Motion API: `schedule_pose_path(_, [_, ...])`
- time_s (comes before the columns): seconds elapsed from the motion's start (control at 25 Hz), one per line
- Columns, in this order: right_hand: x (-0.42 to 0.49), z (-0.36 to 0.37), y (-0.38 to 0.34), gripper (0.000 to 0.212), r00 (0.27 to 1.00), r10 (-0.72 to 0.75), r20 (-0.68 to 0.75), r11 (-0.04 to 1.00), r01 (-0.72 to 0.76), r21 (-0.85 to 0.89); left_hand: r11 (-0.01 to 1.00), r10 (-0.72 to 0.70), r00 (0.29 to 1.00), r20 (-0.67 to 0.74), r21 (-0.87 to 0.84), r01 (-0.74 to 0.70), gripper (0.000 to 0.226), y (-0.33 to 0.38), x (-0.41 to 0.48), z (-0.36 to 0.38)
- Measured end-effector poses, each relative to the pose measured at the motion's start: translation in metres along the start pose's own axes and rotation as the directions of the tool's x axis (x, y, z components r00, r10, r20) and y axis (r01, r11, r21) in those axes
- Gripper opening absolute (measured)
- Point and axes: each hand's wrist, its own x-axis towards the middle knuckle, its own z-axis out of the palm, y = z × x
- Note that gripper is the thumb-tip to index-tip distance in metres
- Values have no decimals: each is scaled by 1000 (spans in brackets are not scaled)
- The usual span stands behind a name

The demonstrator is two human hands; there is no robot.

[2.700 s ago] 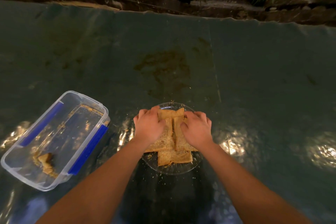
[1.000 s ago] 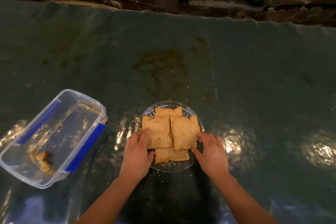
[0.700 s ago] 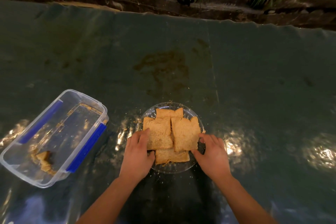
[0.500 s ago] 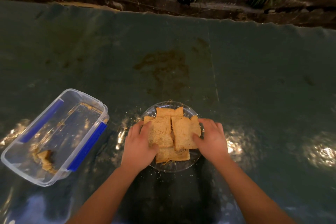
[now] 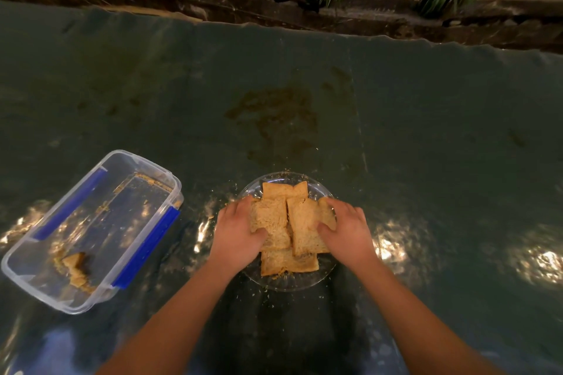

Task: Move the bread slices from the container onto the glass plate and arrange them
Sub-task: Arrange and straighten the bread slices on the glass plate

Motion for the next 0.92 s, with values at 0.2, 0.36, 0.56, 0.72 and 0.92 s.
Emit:
schedule_pose_path(0.2, [-28,-7,7,42,994,89,-59,996,-88,18,995,-65,995,-69,-77,60,68,-9,-28,-2])
schedule_pose_path(0.36, [-53,4,4,42,995,99,-7,994,-99,-51,988,-52,997,-53,-150,44,52,-7,-43,4])
schedule_pose_path(0.56, [-61,8,-3,38,997,75,33,997,-75,-12,979,-59,997,-48,-200,48,45,-9,-48,4])
schedule_pose_path(0.72, [-42,1,1,41,996,74,-49,997,-75,-22,970,-54,996,-71,-242,36,45,-3,-36,-2])
schedule_pose_path(0.92, [-10,-1,-15,52,995,-87,48,994,90,-61,939,-149,989,9,-311,145,41,6,-12,-3])
